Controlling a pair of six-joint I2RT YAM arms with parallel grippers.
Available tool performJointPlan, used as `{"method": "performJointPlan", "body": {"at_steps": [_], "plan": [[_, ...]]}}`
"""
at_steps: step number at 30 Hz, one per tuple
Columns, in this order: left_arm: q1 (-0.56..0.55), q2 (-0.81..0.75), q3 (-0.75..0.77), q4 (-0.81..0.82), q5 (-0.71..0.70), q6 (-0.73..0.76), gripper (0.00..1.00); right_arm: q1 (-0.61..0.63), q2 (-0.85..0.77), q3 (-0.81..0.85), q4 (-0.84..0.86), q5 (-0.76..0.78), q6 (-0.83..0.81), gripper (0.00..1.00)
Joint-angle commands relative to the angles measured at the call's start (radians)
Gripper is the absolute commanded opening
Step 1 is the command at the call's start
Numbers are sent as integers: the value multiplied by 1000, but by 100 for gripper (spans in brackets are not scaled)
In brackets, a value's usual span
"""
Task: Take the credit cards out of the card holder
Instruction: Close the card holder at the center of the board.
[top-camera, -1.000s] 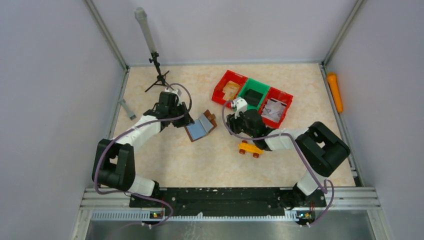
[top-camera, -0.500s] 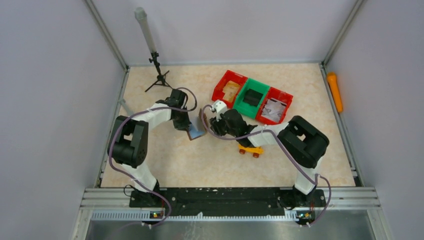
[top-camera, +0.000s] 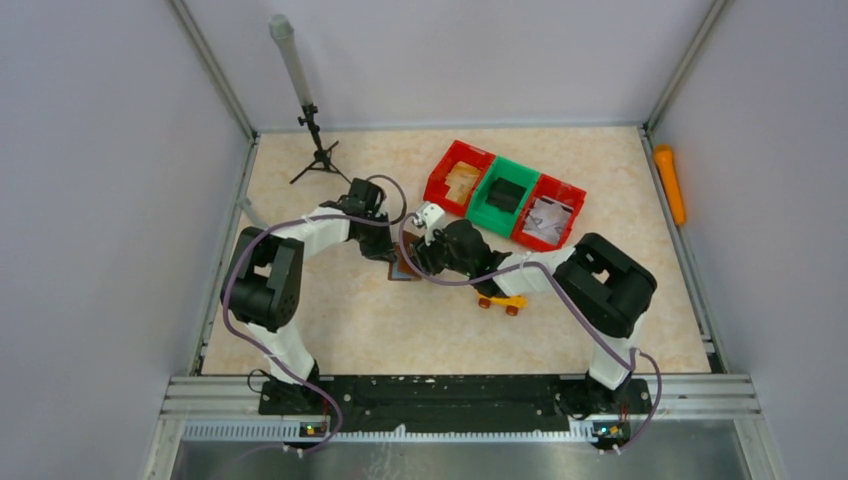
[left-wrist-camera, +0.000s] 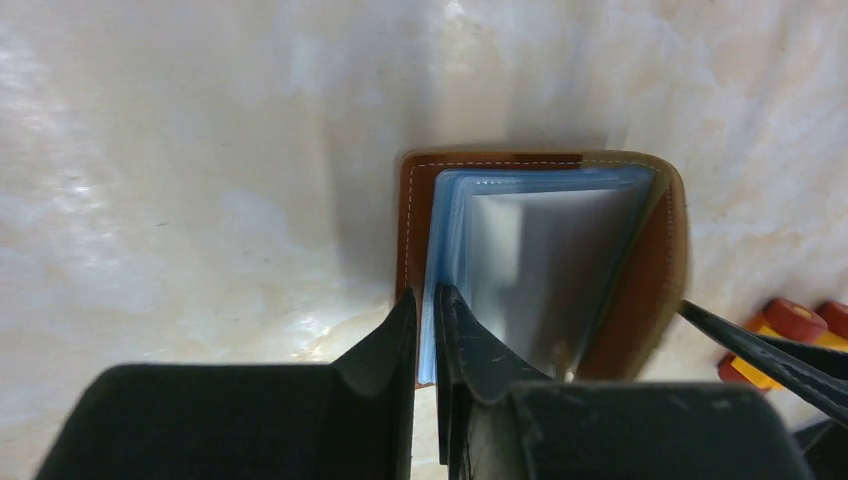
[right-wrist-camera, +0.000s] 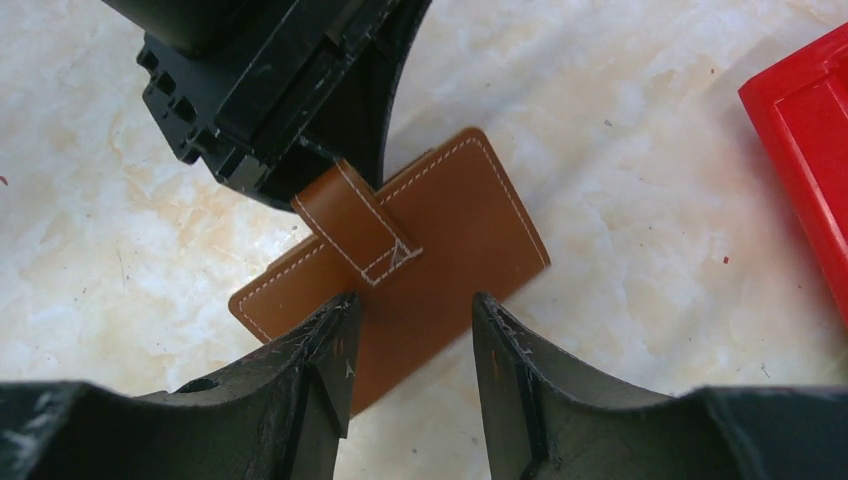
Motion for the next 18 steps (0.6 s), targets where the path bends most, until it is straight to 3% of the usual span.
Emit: {"method": "performJointPlan", "body": {"at_steps": [1, 11, 18], "plan": [[-17, 7, -37, 43, 96, 24, 15, 13, 29, 54, 2, -17, 10, 45], [-12, -169, -109, 61, -86, -11, 13, 3, 93, 122, -77, 12, -4, 13], [8, -325, -194, 112, -214, -56, 5, 1, 182, 241, -222, 16, -27, 11]]}}
